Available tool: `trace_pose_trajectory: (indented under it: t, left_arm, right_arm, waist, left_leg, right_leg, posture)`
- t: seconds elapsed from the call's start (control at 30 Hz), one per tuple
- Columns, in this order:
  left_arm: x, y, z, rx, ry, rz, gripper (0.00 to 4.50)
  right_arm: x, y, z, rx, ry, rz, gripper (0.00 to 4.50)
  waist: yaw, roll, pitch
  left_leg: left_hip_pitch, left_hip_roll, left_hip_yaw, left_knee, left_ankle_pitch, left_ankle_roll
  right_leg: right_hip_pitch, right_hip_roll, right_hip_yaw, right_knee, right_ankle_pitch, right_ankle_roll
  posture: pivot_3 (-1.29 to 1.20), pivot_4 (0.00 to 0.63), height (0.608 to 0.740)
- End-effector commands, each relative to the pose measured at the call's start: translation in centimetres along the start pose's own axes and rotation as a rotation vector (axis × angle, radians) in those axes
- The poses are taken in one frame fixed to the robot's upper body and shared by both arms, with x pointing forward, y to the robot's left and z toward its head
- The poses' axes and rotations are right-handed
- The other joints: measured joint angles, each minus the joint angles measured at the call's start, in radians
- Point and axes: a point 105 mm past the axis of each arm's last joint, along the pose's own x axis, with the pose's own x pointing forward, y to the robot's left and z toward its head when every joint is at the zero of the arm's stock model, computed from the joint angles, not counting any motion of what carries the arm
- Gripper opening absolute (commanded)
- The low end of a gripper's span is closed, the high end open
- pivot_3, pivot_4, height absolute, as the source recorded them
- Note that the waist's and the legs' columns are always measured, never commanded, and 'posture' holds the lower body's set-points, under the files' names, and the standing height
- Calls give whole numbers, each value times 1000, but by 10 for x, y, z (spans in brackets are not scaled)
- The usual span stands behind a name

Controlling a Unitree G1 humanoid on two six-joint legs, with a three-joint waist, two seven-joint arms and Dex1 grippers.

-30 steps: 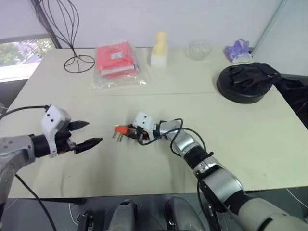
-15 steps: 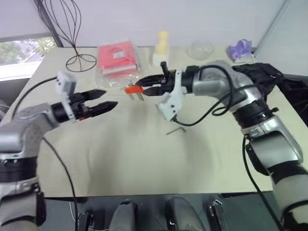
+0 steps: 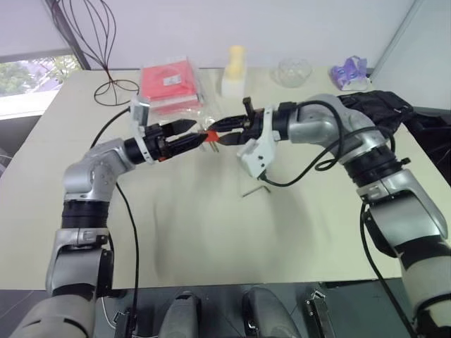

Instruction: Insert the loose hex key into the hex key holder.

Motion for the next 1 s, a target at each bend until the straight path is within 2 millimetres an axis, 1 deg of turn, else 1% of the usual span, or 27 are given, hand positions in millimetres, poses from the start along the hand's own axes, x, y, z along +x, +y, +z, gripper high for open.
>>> trace_pose_trajectory:
  t: [0.03, 0.33, 0.53, 0.63, 0.7, 0.73, 0.77, 0.8, 0.87, 0.9, 1.0]
  left_arm:
    - [5, -4, 15, 45, -22, -49, 4500]
    - [17, -6, 29, 51, -39, -109, 4500]
    - [25, -9, 25, 48, -16, -153, 4500]
    - [27, -10, 24, 47, -9, -165, 3624]
    - [29, -11, 24, 46, -9, -175, 2590]
    - [29, -11, 24, 46, -10, -177, 2149]
    - [30, -11, 25, 43, -13, -181, 1539]
    - [30, -11, 25, 43, -14, -183, 1023]
    - [31, -12, 26, 43, -14, -186, 122]
    - [31, -12, 26, 43, -13, -187, 50]
    - [31, -10, 26, 48, -10, -177, 50]
  right_arm:
    - [-10, -26, -3, 53, 6, -141, 975]
    - [-14, -29, 3, 126, -26, -204, 975]
    - [-14, -29, 6, 140, -32, -213, 975]
    - [-14, -29, 8, 141, -36, -215, 975]
    - [-14, -29, 9, 139, -37, -215, 975]
    - [-14, -29, 9, 138, -37, -215, 975]
    - [-14, -28, 10, 134, -37, -210, 975]
    - [-14, -27, 10, 133, -36, -207, 975]
    - [-14, -25, 10, 131, -34, -200, 975]
    - [-15, -25, 11, 131, -34, -198, 975]
    - [-14, -23, 11, 133, -34, -194, 975]
  waist:
    - [0, 0, 0]
    - [0, 0, 0]
    - [0, 0, 0]
    - [-1, 0, 0]
    - [0, 0, 0]
    - [0, 0, 0]
    - [0, 0, 0]
    - [0, 0, 0]
    - [0, 0, 0]
    - [0, 0, 0]
    - [-1, 0, 0]
  left_leg:
    - [0, 0, 0, 0, 0, 0]
    - [0, 0, -1, 0, 0, 0]
    - [0, 0, -1, 0, 0, 0]
    - [0, 0, 0, 0, 0, 0]
    - [0, 0, -1, 0, 0, 0]
    - [0, 0, -1, 0, 0, 0]
    - [0, 0, -1, 0, 0, 0]
    - [0, 0, -1, 0, 0, 0]
    - [0, 0, 0, 0, 0, 0]
    - [0, 0, -1, 0, 0, 0]
    - [0, 0, -1, 0, 0, 0]
  right_leg:
    - [0, 0, 0, 0, 0, 0]
    - [0, 0, 0, 0, 0, 0]
    - [0, 0, 0, 0, 0, 0]
    - [0, 1, 0, 0, 0, 0]
    - [0, 1, 0, 1, 0, 0]
    - [0, 1, 0, 1, 0, 0]
    - [0, 1, 0, 1, 0, 0]
    - [0, 1, 0, 1, 0, 0]
    - [0, 0, 0, 1, 0, 0]
    - [0, 1, 0, 1, 0, 0]
    - [0, 1, 0, 1, 0, 0]
  posture:
    - [0, 150, 740]
    - [0, 150, 740]
    - [0, 150, 740]
    - [0, 150, 740]
    - [0, 150, 740]
    - [0, 150, 740]
    - [0, 150, 740]
    - [0, 150, 740]
    - [0, 150, 740]
    - [0, 150, 740]
    - [0, 150, 740]
